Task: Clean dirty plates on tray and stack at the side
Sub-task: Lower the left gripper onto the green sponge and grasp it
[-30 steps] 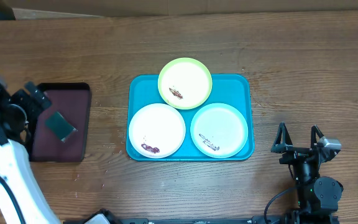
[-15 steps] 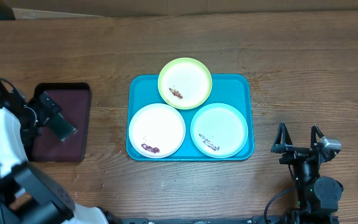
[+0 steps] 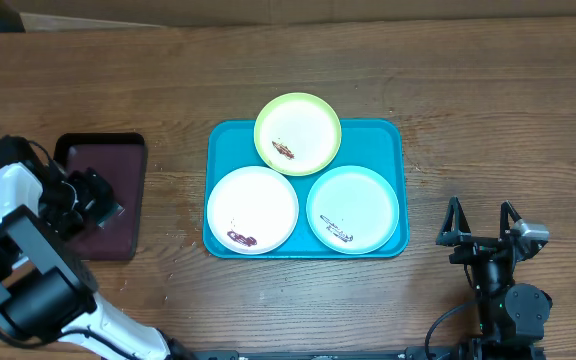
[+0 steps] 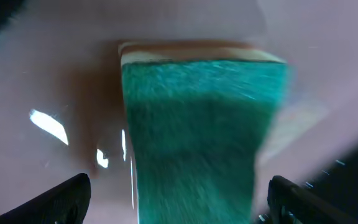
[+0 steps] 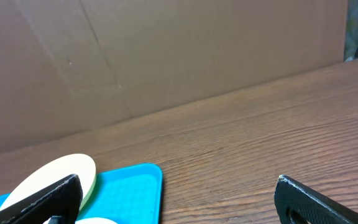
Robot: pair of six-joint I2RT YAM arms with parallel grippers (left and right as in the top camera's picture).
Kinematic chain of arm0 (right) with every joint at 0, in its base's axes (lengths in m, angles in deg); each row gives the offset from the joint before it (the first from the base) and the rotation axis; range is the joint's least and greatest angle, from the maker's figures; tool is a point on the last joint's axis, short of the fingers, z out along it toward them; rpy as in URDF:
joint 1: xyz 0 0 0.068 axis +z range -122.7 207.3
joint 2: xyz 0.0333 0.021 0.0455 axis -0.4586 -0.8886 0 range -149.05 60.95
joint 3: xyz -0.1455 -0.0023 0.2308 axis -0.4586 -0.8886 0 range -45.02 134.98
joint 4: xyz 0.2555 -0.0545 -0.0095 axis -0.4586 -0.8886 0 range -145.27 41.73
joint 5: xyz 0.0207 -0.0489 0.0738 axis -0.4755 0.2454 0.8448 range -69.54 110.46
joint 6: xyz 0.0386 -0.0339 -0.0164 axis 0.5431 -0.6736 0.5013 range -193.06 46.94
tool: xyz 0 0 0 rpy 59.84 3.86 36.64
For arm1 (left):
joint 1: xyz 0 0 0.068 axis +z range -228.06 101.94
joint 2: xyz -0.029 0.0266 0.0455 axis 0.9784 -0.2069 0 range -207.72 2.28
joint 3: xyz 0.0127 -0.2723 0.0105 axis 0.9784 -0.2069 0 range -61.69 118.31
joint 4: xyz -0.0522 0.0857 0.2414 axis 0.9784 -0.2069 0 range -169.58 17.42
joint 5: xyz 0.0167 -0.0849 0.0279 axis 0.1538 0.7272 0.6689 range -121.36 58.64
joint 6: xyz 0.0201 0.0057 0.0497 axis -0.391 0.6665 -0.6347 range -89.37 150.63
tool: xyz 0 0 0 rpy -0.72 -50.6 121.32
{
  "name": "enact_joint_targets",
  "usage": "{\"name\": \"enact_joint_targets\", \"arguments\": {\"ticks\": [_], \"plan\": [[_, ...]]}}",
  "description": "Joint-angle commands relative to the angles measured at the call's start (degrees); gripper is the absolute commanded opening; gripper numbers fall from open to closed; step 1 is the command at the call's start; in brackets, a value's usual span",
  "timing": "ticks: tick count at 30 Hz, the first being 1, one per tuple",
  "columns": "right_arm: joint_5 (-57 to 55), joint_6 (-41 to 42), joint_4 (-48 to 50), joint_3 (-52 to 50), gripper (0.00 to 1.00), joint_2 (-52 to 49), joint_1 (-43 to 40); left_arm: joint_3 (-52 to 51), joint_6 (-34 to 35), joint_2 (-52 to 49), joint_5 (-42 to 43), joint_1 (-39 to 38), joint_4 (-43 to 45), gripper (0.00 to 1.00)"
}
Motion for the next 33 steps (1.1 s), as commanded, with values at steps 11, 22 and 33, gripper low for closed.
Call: {"name": "enact_joint_targets", "arguments": {"ticks": [11,22,33], "plan": [[-0.3,-0.2,0.4,-0.6,1.00,0.5,-0.1,0.4,-0.8,-4.2,-2.0,0.1,5.2,0.64],[-0.3,-0.2,0.4,-0.6,1.00,0.5,-0.1,0.4,-0.8,-4.2,-1.8,0.1,5.1,1.00],[-0.3,-0.2,0.4,-0.6,1.00,0.5,-0.1,0.4,-0.8,-4.2,-1.8,0.1,-2.2,0.53]]}}
